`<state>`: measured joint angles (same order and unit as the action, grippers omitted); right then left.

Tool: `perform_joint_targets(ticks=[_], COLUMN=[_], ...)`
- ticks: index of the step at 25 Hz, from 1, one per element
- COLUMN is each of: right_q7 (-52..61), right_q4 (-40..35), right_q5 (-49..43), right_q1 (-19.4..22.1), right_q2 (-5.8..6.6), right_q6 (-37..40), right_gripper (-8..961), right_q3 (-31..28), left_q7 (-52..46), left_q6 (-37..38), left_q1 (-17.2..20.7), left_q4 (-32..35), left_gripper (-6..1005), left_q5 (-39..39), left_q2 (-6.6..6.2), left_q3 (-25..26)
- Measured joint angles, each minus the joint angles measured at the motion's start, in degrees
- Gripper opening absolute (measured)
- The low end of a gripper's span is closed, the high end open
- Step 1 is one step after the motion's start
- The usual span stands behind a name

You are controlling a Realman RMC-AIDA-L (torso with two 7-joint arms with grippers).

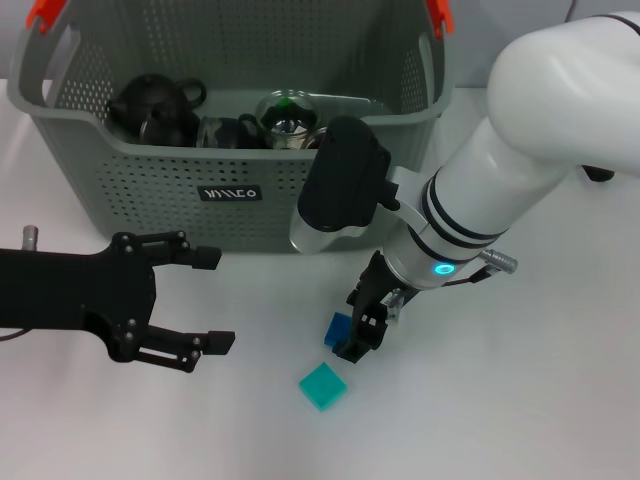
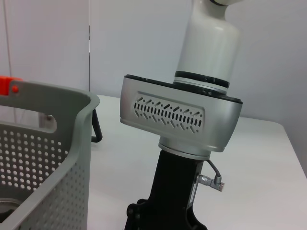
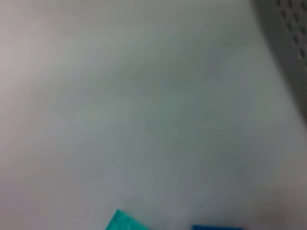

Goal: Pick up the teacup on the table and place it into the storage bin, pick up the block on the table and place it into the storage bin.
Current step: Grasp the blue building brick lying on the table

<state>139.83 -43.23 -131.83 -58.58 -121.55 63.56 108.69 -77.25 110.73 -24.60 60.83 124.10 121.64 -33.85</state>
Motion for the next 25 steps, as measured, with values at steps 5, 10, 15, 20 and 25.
perform_joint_targets(ticks=[5, 10, 15, 20, 25], right_q7=[0.0, 0.0, 0.0, 0.0, 0.31], right_q4=[0.06, 0.37, 1.36, 1.09, 0.43], right_q5=[0.46, 0.99, 2.12, 2.28, 2.29], right_q1=[-0.02, -0.05, -0.15, -0.15, 0.05], right_q2=[0.0, 0.0, 0.07, 0.18, 0.44], right_q6=[-0.08, -0.25, -0.35, 0.41, 1.67], right_gripper=[700, 701, 688, 584, 417], right_q3=[0.24, 0.64, 0.65, 0.65, 0.21], left_q7=[0.0, 0.0, 0.0, 0.0, 0.0], left_q6=[-0.06, -0.17, -0.27, -0.5, -0.51], left_q1=[-0.02, -0.02, -0.02, -0.02, -0.02], left_q4=[0.0, 0.0, -0.05, -0.1, -0.09], left_gripper=[944, 942, 939, 937, 935], left_q5=[0.0, 0.0, 0.0, 0.0, 0.04], left_q2=[0.0, 0.0, 0.0, 0.0, 0.0], left_q3=[0.02, 0.02, 0.02, 0.01, 0.02])
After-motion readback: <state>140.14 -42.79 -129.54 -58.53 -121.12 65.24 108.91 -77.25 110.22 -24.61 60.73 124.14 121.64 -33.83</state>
